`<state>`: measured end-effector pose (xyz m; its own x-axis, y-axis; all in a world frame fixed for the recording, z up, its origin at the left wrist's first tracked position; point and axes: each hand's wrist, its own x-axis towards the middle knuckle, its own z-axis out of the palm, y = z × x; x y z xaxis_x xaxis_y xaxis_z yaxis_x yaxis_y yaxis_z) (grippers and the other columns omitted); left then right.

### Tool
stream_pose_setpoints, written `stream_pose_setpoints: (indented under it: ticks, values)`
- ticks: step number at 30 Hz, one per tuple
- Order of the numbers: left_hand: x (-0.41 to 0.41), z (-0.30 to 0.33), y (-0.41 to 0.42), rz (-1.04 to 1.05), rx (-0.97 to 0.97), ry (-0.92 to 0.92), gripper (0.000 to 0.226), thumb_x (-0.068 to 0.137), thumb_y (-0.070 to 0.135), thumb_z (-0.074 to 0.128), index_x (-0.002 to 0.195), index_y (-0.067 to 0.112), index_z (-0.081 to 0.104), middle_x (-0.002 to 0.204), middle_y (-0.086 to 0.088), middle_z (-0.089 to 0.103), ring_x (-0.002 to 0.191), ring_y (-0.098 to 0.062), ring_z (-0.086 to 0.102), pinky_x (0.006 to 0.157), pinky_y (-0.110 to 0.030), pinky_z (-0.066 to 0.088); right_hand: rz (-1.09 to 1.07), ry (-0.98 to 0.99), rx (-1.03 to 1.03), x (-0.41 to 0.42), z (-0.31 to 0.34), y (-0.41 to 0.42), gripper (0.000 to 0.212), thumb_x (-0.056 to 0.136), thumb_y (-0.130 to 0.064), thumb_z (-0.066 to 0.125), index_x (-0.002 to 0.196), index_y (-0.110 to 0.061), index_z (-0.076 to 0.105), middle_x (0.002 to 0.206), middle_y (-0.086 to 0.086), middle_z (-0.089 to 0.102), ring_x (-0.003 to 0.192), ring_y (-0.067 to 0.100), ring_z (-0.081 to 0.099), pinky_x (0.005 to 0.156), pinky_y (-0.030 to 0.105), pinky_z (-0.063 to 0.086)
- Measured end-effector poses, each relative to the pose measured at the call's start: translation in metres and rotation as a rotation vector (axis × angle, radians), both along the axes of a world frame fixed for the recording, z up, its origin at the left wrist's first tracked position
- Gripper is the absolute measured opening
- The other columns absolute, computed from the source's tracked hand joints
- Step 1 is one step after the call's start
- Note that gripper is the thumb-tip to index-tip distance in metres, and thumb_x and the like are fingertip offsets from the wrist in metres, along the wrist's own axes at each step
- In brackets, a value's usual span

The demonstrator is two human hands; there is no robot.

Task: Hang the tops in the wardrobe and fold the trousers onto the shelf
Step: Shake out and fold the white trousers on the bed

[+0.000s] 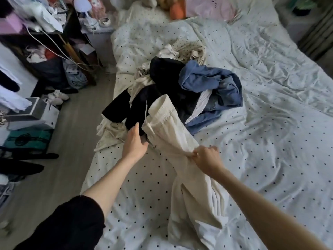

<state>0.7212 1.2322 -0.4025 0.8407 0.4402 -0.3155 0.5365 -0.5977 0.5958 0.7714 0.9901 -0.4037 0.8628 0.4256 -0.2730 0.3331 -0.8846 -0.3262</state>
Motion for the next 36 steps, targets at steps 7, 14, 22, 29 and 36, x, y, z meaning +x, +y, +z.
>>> stream_pose_setpoints:
  ticks: [7,14,22,29,36]
  values:
    - [0.015,-0.004,-0.056,-0.402,0.191,0.082,0.034,0.088,0.026,0.058,0.121,0.02,0.052,0.119,-0.001,0.052,0.111,-0.023,0.051,0.09,-0.035,0.032,0.027,0.288,-0.25,-0.03,0.002,-0.082,0.027,0.093,-0.035,0.045,0.104,-0.029,0.07,0.114,-0.007,0.067,0.11,0.016,0.056,0.108,0.037,0.022]
    - [-0.019,-0.004,-0.115,-0.742,0.346,-0.182,0.027,0.095,0.036,0.046,0.111,0.027,0.065,0.112,0.005,0.058,0.114,-0.014,0.047,0.093,-0.034,0.022,-0.398,0.177,0.342,0.009,0.029,-0.051,0.073,0.084,-0.065,0.047,0.141,-0.021,0.038,0.135,0.001,0.054,0.117,0.02,0.055,0.1,0.045,0.043]
    - [-0.034,0.002,-0.089,-0.714,0.316,-0.073,0.028,0.098,0.033,0.041,0.114,0.031,0.063,0.111,0.009,0.062,0.107,-0.014,0.052,0.082,-0.032,0.018,0.173,0.34,0.057,0.046,0.026,0.028,0.04,0.094,-0.018,0.049,0.132,-0.007,0.042,0.119,0.012,0.058,0.11,0.031,0.055,0.076,0.032,0.038]
    - [-0.062,-0.019,-0.054,-0.732,0.408,0.06,0.048,0.092,0.025,0.053,0.138,0.026,0.041,0.146,0.008,0.033,0.13,-0.013,0.033,0.097,-0.035,0.023,-0.024,0.168,-0.055,0.045,0.031,-0.007,0.044,0.082,-0.012,0.046,0.125,-0.023,0.046,0.103,0.007,0.061,0.096,0.029,0.058,0.083,0.04,0.046]
    - [-0.049,0.0,-0.056,-0.533,0.502,-0.089,0.029,0.088,0.03,0.062,0.115,0.023,0.059,0.13,0.001,0.042,0.121,-0.018,0.041,0.087,-0.034,0.024,-0.364,0.195,0.335,0.062,0.079,-0.056,0.022,0.081,-0.01,0.054,0.065,-0.022,0.045,0.061,0.0,0.049,0.059,0.018,0.047,0.055,0.026,0.037]
